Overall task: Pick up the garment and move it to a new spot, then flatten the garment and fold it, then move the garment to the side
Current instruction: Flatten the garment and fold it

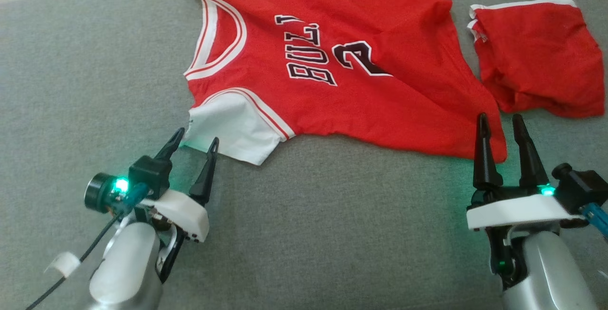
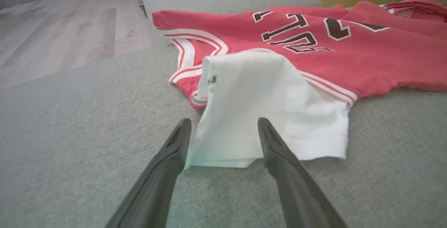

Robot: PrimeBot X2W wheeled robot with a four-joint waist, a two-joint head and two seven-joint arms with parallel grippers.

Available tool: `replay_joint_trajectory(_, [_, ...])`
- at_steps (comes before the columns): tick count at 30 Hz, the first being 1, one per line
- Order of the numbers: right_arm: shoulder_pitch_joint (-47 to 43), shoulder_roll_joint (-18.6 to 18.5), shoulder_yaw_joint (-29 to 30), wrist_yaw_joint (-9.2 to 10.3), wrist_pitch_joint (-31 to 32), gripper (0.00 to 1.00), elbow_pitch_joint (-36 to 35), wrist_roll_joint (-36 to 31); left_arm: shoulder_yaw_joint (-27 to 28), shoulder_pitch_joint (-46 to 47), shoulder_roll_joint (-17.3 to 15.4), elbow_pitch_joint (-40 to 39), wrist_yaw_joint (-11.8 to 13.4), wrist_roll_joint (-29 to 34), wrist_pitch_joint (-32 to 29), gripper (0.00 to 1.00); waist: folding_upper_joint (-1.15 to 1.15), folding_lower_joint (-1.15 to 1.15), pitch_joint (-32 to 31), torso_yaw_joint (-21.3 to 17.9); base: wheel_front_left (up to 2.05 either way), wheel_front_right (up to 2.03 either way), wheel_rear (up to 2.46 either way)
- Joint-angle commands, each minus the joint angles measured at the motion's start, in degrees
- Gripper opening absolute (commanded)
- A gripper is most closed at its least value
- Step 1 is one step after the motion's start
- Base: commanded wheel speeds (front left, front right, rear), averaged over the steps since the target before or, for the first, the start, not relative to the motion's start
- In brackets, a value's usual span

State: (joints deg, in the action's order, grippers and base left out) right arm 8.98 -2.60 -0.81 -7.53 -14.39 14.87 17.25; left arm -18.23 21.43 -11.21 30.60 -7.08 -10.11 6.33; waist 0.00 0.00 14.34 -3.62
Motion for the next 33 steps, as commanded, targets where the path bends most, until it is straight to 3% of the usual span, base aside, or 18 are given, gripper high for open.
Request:
replay_joint_trajectory(1, [1.94, -0.28, -1.40, 0.04, -0.61, 1.00, -1.52, 0.72, 1.11, 2.56, -1.86, -0.62, -0.06, -0.35, -0.55, 1.00, 0.00, 0.00, 0.32, -0.38, 0.00, 0.00, 0.00])
replay_joint_trajectory(2, [2.02, -0.28, -1.40, 0.04, -0.61, 1.00, -1.53, 0.80, 0.82, 2.80, -1.95, -0.19, -0.09, -0.52, -1.07, 0.98, 0.00, 0.00, 0.40, -0.51, 0.00, 0.00, 0.00])
replay_joint_trajectory(3, [2.09, -0.28, -1.42, 0.04, -0.61, 1.00, -1.52, 0.87, 0.46, 3.05, -2.07, 0.23, -0.13, -0.69, -1.63, 0.23, 0.00, 0.00, 0.45, -0.62, 0.00, 0.00, 0.00])
replay_joint_trajectory(4, [2.13, -0.28, -1.45, 0.04, -0.61, 1.00, -1.52, 0.93, 0.07, 3.27, -2.24, 0.53, -0.17, -0.80, -1.99, 0.00, 0.00, 0.00, 0.48, -0.71, 0.00, 0.00, 0.00])
replay_joint_trajectory(17, [0.87, -0.28, -0.85, 0.04, -0.61, 1.00, 0.32, 1.82, -2.36, 0.90, -2.70, -0.11, -0.33, -3.62, -0.28, 0.00, 0.00, 0.00, -3.97, 0.42, 0.00, 0.00, 0.00])
replay_joint_trajectory(25, [-0.09, -0.28, -0.73, 0.04, -0.61, 1.00, 2.37, 1.71, -0.70, -1.64, -3.32, -8.79, -0.33, -7.83, -0.51, 0.00, 0.00, 0.00, -6.17, 1.87, 0.00, 0.00, 0.00])
replay_joint_trajectory(33, [0.89, -0.28, 4.44, 0.04, 1.91, 1.00, 12.21, -2.82, 1.77, -5.62, -2.80, -19.33, 1.15, -12.02, -0.93, 0.00, 0.00, 0.00, -7.24, 2.87, 0.00, 0.00, 0.00])
